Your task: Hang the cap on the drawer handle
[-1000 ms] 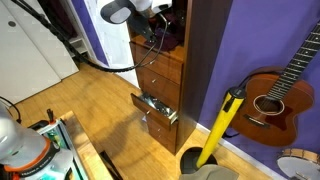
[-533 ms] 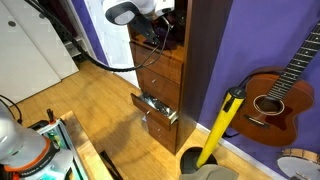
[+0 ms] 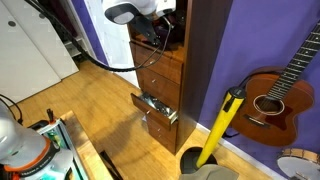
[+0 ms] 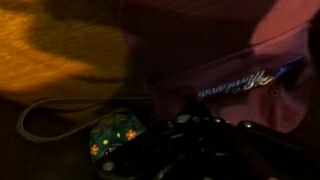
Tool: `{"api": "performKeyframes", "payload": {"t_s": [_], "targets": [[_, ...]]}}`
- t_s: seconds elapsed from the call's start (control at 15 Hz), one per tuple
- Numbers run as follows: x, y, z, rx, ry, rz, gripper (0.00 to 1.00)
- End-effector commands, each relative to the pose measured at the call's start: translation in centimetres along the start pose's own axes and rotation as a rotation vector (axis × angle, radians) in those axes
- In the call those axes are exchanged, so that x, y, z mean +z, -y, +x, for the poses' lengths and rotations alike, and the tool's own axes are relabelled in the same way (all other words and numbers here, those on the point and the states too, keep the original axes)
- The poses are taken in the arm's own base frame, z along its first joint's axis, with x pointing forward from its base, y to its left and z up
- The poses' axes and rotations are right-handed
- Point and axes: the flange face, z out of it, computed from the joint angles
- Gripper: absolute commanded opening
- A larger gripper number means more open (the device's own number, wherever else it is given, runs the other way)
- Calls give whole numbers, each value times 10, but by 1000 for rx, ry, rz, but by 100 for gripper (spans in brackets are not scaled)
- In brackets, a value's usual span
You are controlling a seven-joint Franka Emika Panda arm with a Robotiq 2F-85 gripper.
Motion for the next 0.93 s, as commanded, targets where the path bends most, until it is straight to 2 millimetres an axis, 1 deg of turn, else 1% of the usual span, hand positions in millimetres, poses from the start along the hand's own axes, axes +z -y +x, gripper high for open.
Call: {"api": "performKeyframes", "payload": {"t_s": [0.0, 0.2, 0.47, 0.67, 0.87], "targets": [[-18, -12, -1, 35, -17, 45, 0], [-32, -19, 1, 62, -32, 84, 0], [-48, -25, -4, 87, 21, 141, 0], [-61, -32, -14, 105, 58, 171, 0], [-76, -40, -28, 122, 76, 185, 0]]}}
